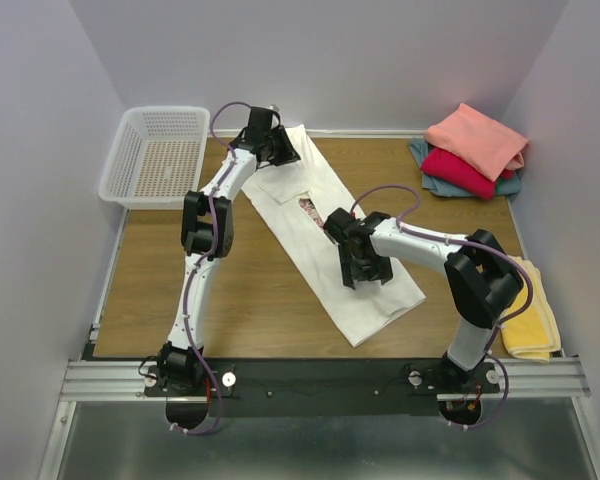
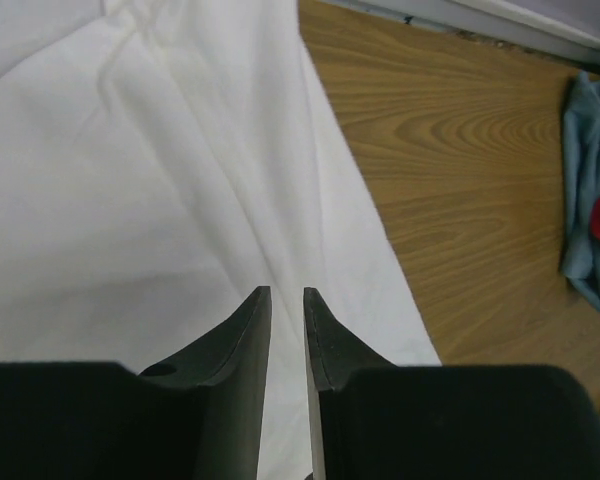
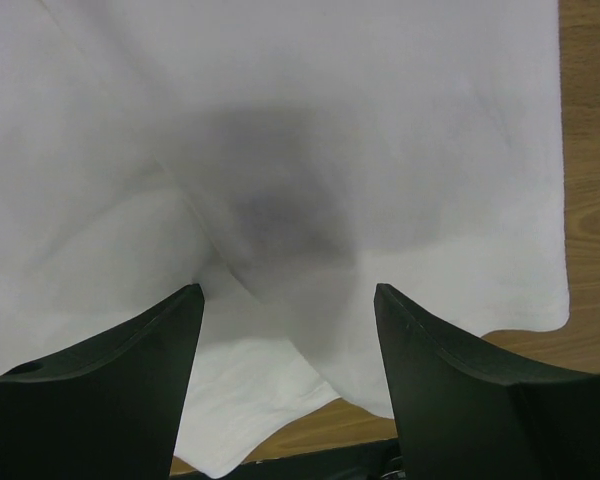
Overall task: Fold and stack the t-shirts
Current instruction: Fold the tshirt
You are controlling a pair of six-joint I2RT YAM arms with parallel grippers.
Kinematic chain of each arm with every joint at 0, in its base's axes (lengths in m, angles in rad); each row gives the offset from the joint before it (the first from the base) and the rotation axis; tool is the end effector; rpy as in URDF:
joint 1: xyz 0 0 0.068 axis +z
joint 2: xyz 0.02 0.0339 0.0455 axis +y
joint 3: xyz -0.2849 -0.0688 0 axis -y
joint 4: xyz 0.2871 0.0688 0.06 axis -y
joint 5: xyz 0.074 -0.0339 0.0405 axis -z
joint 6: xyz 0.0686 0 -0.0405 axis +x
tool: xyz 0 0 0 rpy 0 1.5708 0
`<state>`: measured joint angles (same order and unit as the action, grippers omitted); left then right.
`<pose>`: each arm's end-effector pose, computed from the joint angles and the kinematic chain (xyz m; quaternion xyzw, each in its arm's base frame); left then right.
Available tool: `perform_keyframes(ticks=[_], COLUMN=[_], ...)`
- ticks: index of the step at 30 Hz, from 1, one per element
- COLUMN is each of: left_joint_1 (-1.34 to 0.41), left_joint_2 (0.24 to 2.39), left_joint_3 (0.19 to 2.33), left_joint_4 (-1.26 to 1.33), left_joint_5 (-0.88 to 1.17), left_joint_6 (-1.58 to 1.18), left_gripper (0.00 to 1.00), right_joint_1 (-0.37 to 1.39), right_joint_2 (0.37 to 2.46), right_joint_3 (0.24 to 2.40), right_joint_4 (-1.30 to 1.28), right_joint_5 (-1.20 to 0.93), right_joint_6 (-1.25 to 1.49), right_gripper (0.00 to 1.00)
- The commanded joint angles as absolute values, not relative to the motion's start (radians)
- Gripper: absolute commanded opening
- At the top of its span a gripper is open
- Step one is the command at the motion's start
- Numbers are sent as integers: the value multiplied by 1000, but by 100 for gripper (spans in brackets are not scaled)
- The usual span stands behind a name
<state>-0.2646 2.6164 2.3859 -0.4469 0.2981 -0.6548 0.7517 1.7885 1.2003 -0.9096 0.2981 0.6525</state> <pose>0.6399 -0.1943 0.1617 -0.1100 0.8874 -0.3096 0.3234 0.2796 0.2338 0.1431 -0.0436 0.9873 -0.0900 0.1234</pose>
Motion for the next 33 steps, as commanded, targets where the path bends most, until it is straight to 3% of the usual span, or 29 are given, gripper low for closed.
perform_keyframes(ticks=[1,8,18,29,33], left_joint_1=[-256,-258,-270,-362,-391], left_joint_2=[2594,2395,2333,2336,2333], left_joint_3=[2402,2202,2189,2172,2177], left_joint_4=[-275,-204,-359,-590,-658], left_joint_5=[442,359,264,33,-73], left_joint_6=[-658,-568,-519,-508,-523], left_gripper=[29,28,28,27,28], right_joint_1=[758,759,773,802,804], right_joint_2=[1775,1766,1612,1650,1666], right_joint_3=[1137,1043,920,1060,1111], right_joint_4=[-859,-773,-742,-678,-686], right_joint_5=[242,48,-199,-386,-309], right_joint_6=[581,555,634,583,606], right_gripper=[78,77,77,77,76])
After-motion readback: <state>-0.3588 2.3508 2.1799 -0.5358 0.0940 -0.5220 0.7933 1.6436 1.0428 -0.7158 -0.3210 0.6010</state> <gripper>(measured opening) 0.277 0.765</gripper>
